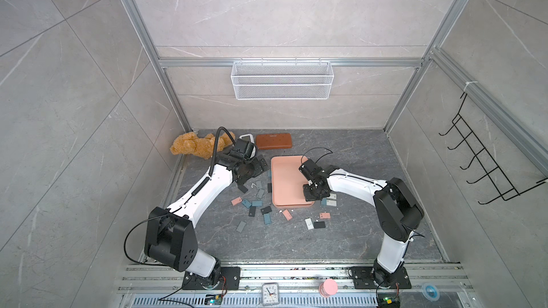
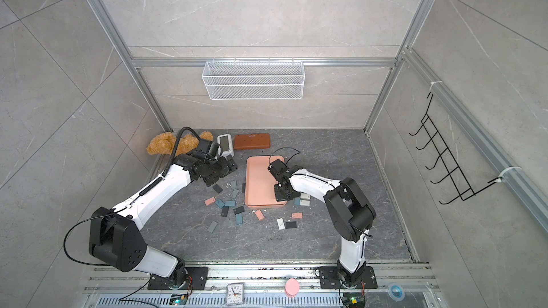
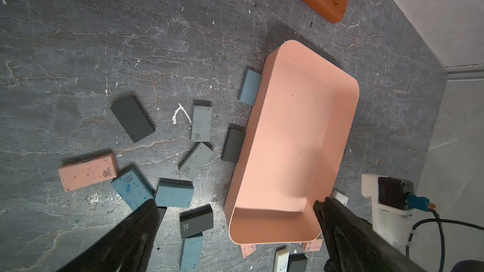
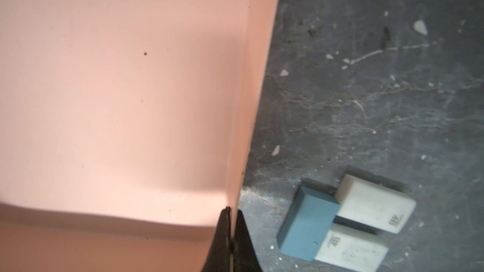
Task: Put the eraser in the storage box
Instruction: Move the storage box to the center of the board.
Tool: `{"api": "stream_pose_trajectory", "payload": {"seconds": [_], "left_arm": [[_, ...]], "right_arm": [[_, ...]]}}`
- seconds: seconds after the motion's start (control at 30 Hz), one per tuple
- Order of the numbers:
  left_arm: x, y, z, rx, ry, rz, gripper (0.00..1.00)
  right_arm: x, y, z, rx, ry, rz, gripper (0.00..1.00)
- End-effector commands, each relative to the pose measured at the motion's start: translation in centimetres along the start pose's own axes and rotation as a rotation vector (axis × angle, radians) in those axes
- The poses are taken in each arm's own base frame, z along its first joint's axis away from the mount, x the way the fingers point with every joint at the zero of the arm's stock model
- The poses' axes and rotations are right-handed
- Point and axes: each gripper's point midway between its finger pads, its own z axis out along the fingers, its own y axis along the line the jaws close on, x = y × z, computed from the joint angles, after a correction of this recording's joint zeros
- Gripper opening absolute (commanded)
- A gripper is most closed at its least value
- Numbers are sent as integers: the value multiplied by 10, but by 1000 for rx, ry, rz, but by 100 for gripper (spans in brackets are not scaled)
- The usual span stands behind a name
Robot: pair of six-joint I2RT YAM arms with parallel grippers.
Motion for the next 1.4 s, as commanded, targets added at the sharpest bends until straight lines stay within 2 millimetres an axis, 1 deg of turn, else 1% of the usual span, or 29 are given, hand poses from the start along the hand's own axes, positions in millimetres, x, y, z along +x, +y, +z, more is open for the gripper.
{"api": "stream_pose_trajectory", "payload": {"seconds": [0.0, 0.1, 0.23, 0.43, 0.67, 0.83, 0.97, 1.07, 1.13, 1.23, 1.37], "left_arm": [[-3, -6, -13, 42, -15, -8, 99], [-4, -6, -12, 41, -15, -10, 99], [-3, -7, -11, 45, -9, -15, 99], [0, -5, -7, 37, 9, -18, 100], [4, -6, -5, 43, 26, -38, 100], [5, -5, -3, 43, 30, -58, 99], [5, -9, -3, 49, 34, -60, 100], [6, -11, -1, 47, 40, -69, 99], [9, -12, 0, 48, 45, -75, 100], [14, -16, 2, 45, 46, -69, 100], [19, -19, 5, 45, 58, -69, 100]], "right_arm": [[17, 19, 16, -28, 94, -76, 0], [12, 23, 19, -30, 101, -85, 0], [10, 18, 24, -9, 103, -94, 0], [9, -7, 28, 33, 113, -45, 0], [3, -32, 23, 60, 102, 33, 0], [-2, -34, 22, 71, 94, 32, 0], [-4, -41, 16, 86, 73, 59, 0], [-2, -52, 13, 117, 79, 107, 0], [0, -53, 13, 92, 94, 149, 0], [-2, -60, 9, 114, 84, 175, 0], [-6, -60, 9, 109, 84, 175, 0]]}}
